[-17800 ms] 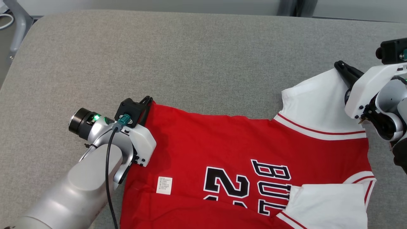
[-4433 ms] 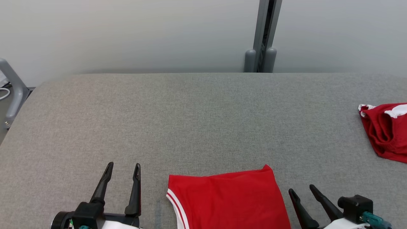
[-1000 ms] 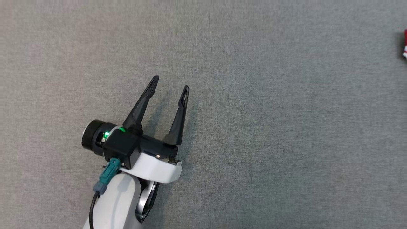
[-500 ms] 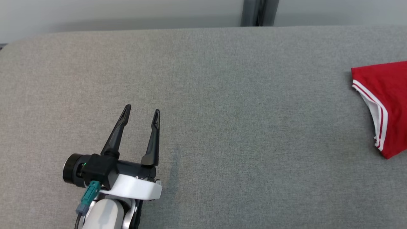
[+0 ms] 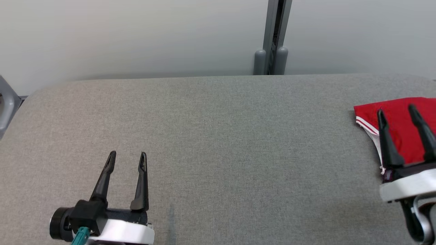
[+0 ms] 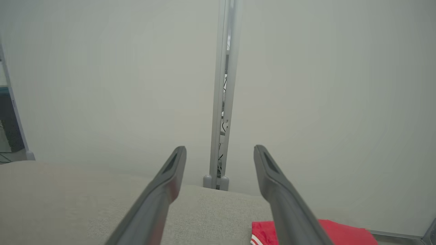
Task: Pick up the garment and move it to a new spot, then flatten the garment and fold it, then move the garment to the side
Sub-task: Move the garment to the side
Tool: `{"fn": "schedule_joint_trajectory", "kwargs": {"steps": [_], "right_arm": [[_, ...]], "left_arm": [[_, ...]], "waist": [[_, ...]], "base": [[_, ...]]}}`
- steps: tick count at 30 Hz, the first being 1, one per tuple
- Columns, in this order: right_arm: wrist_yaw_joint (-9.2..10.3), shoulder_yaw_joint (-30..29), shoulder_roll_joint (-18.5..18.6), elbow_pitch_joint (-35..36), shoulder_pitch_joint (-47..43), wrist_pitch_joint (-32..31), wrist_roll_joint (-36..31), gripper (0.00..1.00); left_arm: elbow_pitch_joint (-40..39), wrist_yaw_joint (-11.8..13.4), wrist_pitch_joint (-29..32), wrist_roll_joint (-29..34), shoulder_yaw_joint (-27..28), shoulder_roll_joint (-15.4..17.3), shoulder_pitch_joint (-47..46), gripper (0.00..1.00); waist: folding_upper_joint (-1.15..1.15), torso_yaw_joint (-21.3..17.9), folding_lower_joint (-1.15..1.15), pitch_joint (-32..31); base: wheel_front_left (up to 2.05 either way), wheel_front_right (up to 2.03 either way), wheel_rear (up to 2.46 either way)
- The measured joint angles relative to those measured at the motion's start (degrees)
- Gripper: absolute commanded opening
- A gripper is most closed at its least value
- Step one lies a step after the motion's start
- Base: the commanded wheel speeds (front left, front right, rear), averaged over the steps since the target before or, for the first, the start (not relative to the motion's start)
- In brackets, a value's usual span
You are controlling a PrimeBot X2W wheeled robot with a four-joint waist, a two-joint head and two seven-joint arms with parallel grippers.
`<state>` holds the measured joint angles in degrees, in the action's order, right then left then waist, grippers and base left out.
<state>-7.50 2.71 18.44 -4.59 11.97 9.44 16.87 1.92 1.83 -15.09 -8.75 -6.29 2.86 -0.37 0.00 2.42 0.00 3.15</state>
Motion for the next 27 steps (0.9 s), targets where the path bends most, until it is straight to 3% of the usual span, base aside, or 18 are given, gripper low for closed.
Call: {"fn": "schedule_joint_trajectory", "kwargs": {"steps": [7,14,18,27], "right_arm": [[0.0,1.1,-7.1,-2.8,-6.0,5.0,-8.7,1.0],[0.0,0.0,-12.8,-3.4,-9.8,5.5,-11.5,1.0],[0.0,-0.2,-14.1,-2.9,-11.7,5.5,-12.5,1.0],[0.0,0.2,-14.9,-2.0,-12.5,5.5,-13.8,1.0]], "left_arm": [[0.8,0.8,0.0,-2.0,0.6,0.0,3.9,1.0],[1.4,0.8,0.0,-2.4,-0.3,-0.1,5.0,1.0],[1.1,1.7,0.0,-2.0,-0.9,0.0,5.7,1.0],[0.8,1.2,0.0,-2.2,-1.9,0.0,5.9,1.0]], "waist": [[0.0,-0.4,0.0,-2.7],[0.0,-1.3,0.0,-3.7],[0.0,-1.6,0.0,-4.0],[0.0,-1.3,0.0,-4.0]], "base": [[0.0,0.0,0.0],[0.0,0.0,0.0],[0.0,0.0,0.0],[0.0,0.0,0.0]]}}
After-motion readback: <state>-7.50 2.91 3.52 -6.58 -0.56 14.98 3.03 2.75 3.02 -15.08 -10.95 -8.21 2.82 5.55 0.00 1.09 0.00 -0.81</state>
